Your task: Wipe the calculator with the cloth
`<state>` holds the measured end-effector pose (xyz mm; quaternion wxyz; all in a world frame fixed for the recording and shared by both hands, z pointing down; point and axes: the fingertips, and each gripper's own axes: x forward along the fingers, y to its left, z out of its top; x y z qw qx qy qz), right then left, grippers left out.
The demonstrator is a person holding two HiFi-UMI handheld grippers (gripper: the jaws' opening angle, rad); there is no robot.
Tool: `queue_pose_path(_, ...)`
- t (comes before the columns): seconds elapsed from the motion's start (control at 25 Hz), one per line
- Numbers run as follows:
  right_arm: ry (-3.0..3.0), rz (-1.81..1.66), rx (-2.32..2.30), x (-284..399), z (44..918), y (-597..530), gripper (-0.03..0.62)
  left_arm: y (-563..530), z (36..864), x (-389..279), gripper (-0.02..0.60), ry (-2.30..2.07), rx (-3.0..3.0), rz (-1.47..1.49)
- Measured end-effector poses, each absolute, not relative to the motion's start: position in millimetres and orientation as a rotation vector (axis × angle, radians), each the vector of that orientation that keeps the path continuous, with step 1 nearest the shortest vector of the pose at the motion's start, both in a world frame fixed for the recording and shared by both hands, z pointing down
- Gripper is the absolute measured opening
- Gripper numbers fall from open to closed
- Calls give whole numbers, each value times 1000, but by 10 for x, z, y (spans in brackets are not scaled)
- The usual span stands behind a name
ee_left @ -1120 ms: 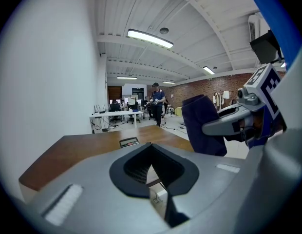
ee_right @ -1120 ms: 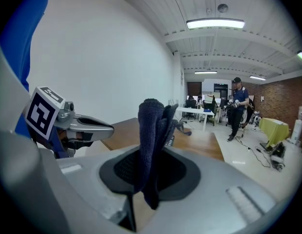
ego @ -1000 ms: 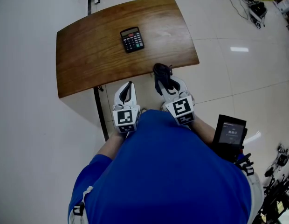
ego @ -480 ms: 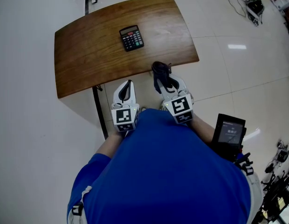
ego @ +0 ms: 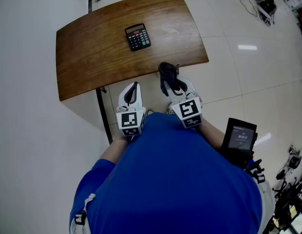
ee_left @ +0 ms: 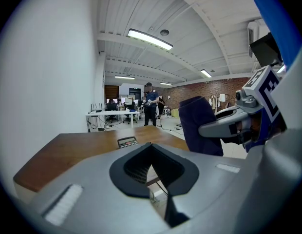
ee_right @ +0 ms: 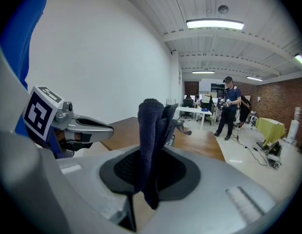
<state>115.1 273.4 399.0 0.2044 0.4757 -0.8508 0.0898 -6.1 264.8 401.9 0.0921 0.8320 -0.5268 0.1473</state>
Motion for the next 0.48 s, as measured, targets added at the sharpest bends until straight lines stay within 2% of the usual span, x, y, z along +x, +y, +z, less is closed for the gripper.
queue_pose_path(0.48, -2394, 283, 1326, 1104, 4004, 2692, 82, 2596, 4087, -93, 5, -1563, 2488, 446)
